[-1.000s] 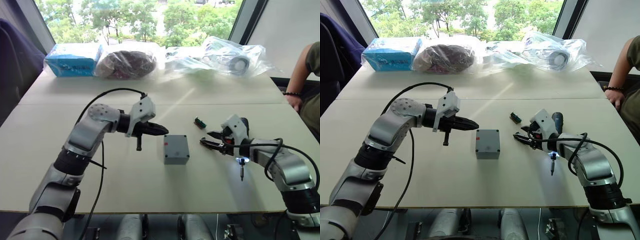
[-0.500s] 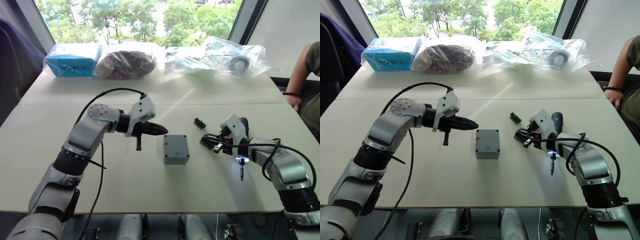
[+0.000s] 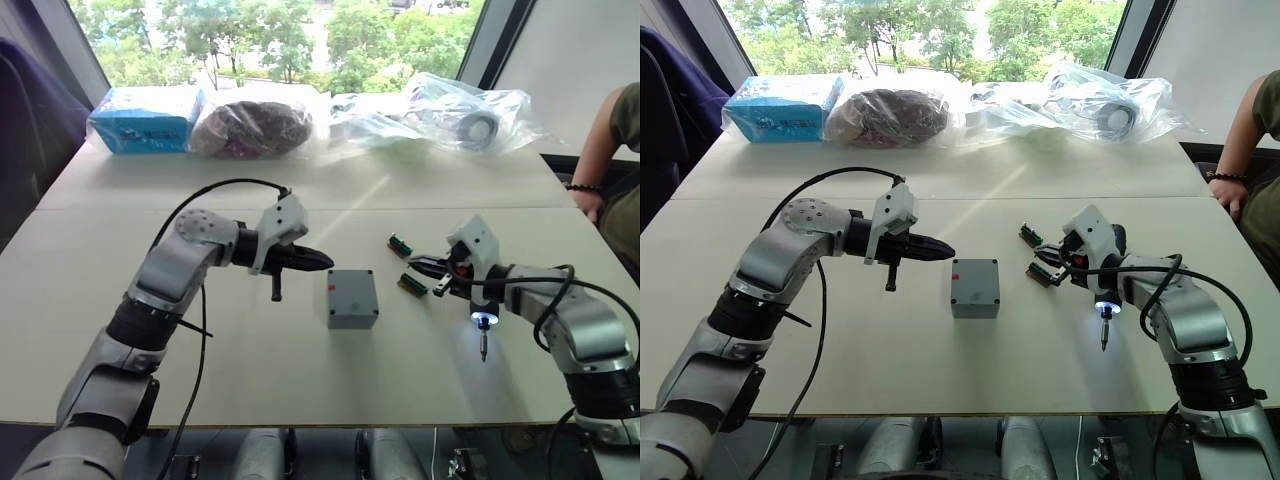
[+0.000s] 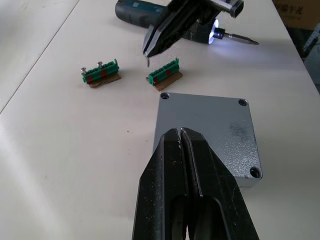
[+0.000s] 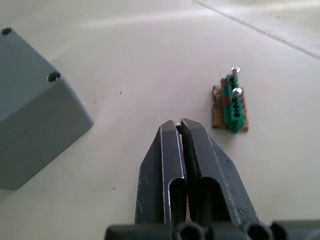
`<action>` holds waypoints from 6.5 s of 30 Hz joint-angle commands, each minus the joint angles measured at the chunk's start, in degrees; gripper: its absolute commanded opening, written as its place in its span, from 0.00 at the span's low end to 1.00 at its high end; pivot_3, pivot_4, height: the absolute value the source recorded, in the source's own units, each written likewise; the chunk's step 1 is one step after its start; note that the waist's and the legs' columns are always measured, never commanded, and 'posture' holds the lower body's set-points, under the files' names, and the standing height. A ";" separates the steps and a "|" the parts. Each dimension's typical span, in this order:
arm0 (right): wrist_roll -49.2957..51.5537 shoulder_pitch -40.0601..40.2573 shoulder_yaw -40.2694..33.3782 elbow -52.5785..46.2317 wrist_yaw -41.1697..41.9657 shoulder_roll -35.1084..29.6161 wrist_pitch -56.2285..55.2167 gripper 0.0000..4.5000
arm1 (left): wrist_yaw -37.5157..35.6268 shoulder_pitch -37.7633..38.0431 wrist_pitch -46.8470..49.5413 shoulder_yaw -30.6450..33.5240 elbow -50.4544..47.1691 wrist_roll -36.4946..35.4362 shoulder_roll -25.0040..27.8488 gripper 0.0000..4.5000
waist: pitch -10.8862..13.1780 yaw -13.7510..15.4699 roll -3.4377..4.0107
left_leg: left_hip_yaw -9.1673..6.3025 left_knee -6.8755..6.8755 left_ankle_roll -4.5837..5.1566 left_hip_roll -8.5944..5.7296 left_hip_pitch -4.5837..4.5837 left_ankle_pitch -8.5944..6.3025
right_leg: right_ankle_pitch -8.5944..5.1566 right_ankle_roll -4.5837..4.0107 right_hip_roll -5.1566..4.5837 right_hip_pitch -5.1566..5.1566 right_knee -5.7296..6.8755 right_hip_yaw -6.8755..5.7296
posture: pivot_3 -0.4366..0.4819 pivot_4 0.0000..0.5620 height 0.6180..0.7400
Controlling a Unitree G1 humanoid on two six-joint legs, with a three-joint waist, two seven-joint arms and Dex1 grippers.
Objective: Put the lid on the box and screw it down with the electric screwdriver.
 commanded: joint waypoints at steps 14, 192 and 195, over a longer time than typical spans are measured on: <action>4.21 -2.96 5.38 -10.38 0.88 1.79 4.65 0.01 | -0.73 0.65 -0.49 1.15 -0.07 -0.80 1.77 0.00 | 0.00 -0.02 0.00 | 0.01 0.00 0.02 -0.01 0.01 -0.01 | 0.00 0.00 -0.02 0.02 0.00 0.00 | 0.48 0.27 1.00; 5.77 11.29 2.79 -7.42 -17.36 20.82 -14.46 0.40 | -2.03 0.82 -7.47 -9.52 6.59 6.86 -5.44 0.00 | -0.26 0.03 -0.15 | -0.03 -0.07 0.24 0.02 0.80 -0.14 | 0.07 0.11 0.03 0.83 -0.17 0.03 | 0.48 0.27 1.00; 5.70 11.66 3.07 -7.71 -16.98 20.74 -14.57 0.40 | -2.19 0.85 -7.41 -9.43 6.51 6.95 -5.56 0.00 | -0.29 0.03 -0.18 | -0.03 -0.09 0.25 0.02 0.85 -0.15 | 0.06 0.10 0.02 0.89 -0.18 0.03 | 0.48 0.27 1.00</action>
